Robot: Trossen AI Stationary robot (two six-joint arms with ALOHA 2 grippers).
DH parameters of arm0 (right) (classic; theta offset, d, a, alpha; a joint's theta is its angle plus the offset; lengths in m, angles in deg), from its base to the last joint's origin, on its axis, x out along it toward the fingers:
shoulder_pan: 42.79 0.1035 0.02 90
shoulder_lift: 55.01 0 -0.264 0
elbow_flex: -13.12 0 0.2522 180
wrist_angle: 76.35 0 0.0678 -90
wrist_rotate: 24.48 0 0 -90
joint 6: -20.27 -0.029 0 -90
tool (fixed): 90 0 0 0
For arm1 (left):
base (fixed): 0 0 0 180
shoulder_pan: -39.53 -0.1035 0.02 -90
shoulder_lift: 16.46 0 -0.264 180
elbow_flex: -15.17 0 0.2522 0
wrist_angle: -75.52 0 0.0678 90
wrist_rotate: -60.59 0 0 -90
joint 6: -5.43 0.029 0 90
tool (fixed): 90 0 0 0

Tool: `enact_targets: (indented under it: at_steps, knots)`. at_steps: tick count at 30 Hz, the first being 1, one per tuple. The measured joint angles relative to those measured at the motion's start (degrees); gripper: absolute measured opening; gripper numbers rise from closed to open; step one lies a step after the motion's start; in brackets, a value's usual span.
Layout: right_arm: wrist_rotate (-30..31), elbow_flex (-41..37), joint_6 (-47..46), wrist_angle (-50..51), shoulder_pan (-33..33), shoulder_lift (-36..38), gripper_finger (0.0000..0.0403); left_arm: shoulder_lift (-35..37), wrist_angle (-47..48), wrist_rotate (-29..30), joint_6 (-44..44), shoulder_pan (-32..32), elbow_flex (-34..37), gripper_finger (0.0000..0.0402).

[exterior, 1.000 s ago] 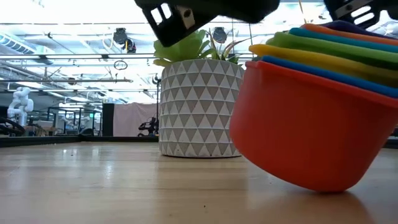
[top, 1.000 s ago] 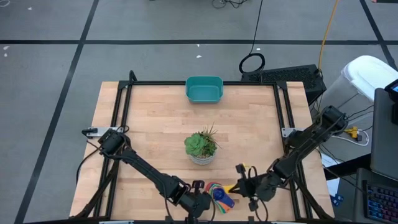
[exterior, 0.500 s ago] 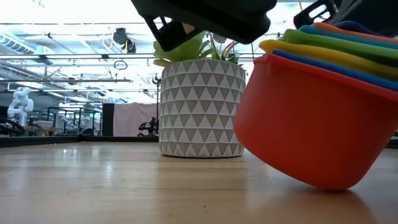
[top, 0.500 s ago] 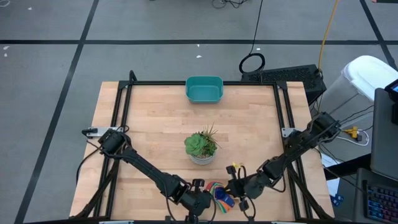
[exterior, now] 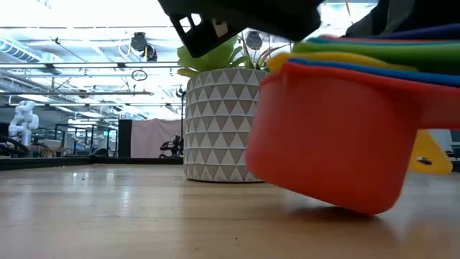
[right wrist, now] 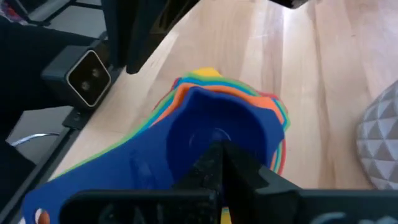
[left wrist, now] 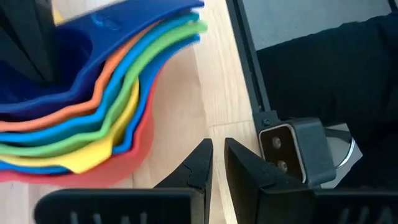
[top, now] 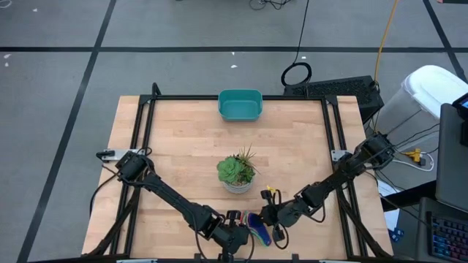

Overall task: Nest measuring cups in basket
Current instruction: Adjust the nested measuring cups

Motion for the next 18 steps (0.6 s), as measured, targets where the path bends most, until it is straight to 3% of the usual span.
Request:
enact_targets:
  at_steps: [18]
  knots:
    - [-1.67, 5.9, 3.68, 3.53, -0.78, -0.38, 0.0, 0.0, -0.68, 0.0, 1.13, 0.0, 0.0, 0.0044]
